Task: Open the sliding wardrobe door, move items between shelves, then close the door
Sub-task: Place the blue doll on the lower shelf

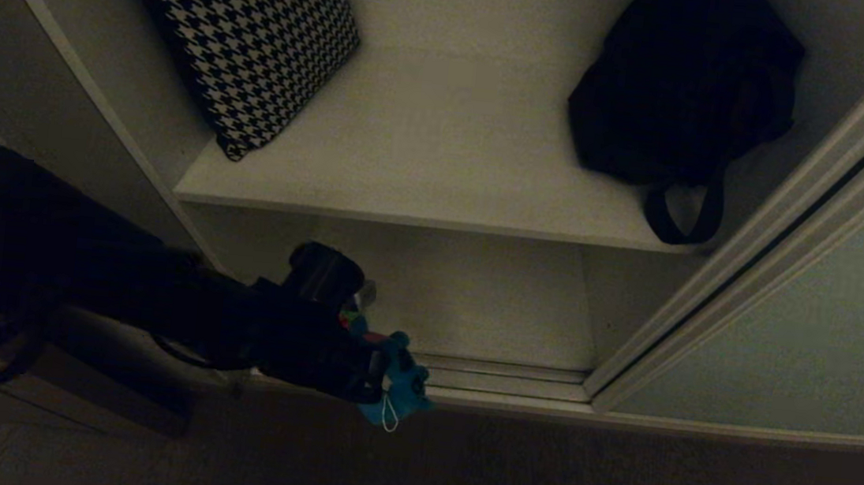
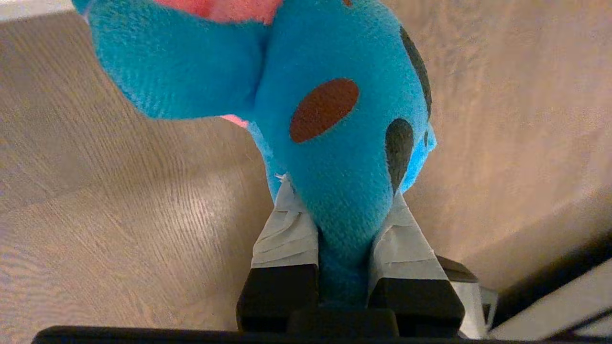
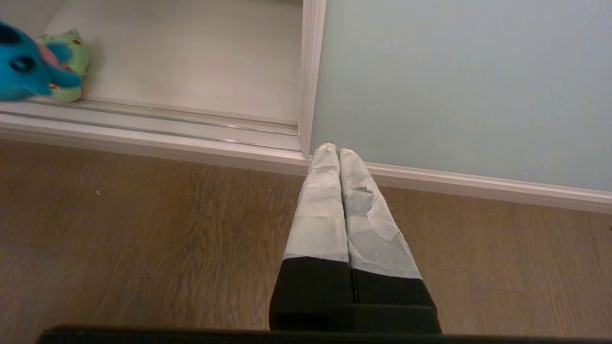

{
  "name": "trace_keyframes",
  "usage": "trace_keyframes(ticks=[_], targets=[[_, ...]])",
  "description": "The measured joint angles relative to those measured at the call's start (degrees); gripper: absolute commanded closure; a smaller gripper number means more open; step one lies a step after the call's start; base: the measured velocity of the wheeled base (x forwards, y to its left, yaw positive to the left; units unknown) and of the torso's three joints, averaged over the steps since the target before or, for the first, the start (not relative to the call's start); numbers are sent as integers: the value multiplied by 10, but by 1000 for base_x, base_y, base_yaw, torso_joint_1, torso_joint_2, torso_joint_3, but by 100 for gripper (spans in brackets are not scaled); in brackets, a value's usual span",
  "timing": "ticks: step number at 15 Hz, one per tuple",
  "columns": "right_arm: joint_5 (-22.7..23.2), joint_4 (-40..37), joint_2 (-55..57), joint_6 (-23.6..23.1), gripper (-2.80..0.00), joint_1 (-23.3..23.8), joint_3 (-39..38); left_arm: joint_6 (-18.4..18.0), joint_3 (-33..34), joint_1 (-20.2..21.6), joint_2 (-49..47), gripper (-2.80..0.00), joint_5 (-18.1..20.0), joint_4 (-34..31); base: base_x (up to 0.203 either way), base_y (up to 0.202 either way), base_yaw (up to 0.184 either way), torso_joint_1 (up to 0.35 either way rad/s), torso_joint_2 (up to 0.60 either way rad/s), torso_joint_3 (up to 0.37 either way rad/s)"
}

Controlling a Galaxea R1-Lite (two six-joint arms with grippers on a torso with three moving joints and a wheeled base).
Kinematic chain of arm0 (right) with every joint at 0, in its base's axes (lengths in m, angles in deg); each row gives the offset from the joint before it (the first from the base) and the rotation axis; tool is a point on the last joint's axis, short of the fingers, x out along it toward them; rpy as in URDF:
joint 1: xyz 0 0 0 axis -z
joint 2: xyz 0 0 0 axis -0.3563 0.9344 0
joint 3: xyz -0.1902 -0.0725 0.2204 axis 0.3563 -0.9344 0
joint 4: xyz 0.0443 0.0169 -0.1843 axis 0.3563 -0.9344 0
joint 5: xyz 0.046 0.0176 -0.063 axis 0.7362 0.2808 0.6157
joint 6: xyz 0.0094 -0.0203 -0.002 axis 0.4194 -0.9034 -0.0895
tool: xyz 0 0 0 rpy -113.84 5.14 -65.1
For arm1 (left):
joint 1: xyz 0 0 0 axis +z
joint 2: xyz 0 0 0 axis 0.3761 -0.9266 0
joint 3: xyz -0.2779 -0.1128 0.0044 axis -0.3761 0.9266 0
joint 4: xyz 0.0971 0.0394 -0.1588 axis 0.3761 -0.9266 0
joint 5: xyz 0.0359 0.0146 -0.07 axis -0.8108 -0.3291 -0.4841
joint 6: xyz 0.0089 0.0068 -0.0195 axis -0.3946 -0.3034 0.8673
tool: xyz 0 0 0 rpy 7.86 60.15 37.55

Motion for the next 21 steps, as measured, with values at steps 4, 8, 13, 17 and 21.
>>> trace_keyframes(ticks=[4, 8, 13, 17, 21], targets=[[0, 0, 0, 0, 0, 0, 0, -2, -53, 0, -56, 0, -2, 0, 0, 0, 0, 0, 0, 0], [0, 0, 0, 0, 0, 0, 0, 1, -104, 0, -105, 0, -8, 2, 0, 0, 0, 0, 0, 0], [0, 0, 0, 0, 0, 0, 0, 1, -179, 2, -174, 0, -15, 3, 0, 0, 0, 0, 0, 0], [0, 0, 0, 0, 0, 0, 0, 1, -250, 12, -214, 0, -39, 54, 0, 0, 0, 0, 0, 0], [0, 0, 0, 0, 0, 0, 0, -5, -328, 26, -266, 0, -43, 98, 0, 0, 0, 0, 0, 0]])
